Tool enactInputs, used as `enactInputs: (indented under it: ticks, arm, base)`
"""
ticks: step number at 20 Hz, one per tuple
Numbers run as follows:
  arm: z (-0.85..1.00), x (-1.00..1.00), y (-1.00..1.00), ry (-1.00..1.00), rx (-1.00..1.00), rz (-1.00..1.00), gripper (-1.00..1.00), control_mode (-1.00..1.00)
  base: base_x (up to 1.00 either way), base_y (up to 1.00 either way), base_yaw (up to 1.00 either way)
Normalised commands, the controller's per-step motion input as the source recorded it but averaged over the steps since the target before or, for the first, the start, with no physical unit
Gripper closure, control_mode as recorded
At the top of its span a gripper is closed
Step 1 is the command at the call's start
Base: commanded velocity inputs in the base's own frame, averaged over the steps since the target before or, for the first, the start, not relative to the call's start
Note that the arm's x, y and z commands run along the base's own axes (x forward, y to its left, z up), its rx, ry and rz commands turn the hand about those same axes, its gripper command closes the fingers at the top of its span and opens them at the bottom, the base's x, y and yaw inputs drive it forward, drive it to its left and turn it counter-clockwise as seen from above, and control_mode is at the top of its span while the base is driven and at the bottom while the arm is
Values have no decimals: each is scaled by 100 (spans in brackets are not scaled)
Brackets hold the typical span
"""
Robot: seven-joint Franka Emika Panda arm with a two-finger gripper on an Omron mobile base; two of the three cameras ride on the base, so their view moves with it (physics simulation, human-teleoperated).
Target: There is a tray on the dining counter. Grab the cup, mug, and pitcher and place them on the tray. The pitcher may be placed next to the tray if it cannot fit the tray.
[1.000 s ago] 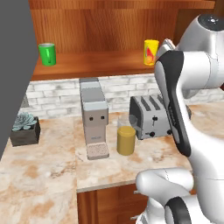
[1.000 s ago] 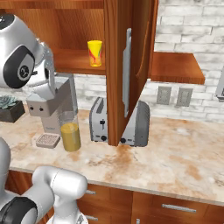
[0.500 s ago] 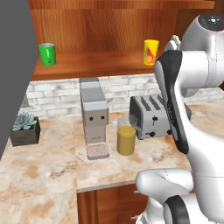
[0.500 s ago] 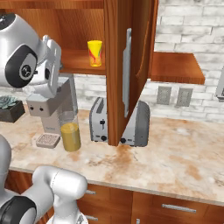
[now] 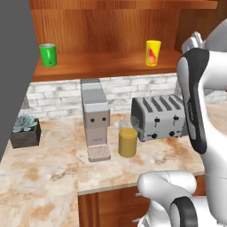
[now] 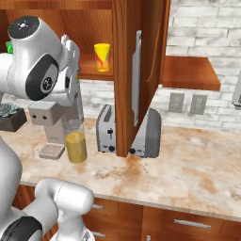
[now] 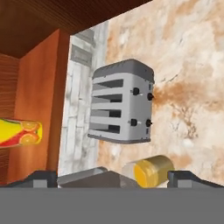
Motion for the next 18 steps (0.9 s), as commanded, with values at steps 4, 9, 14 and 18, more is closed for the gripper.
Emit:
enactInputs:
  ticks: [4, 9, 14, 18]
  arm:
    - [1, 0, -21, -23, 7, 0, -100, -100]
    - [2, 0, -13, -26, 8, 0, -100, -100]
    - [9, 12, -3, -21, 11, 6, -100, -100]
    - [12, 13, -11, -17, 15, 11, -100, -100]
  base:
    - [0, 0, 0]
    - [0, 0, 0]
    - [0, 0, 0]
    - [0, 0, 0]
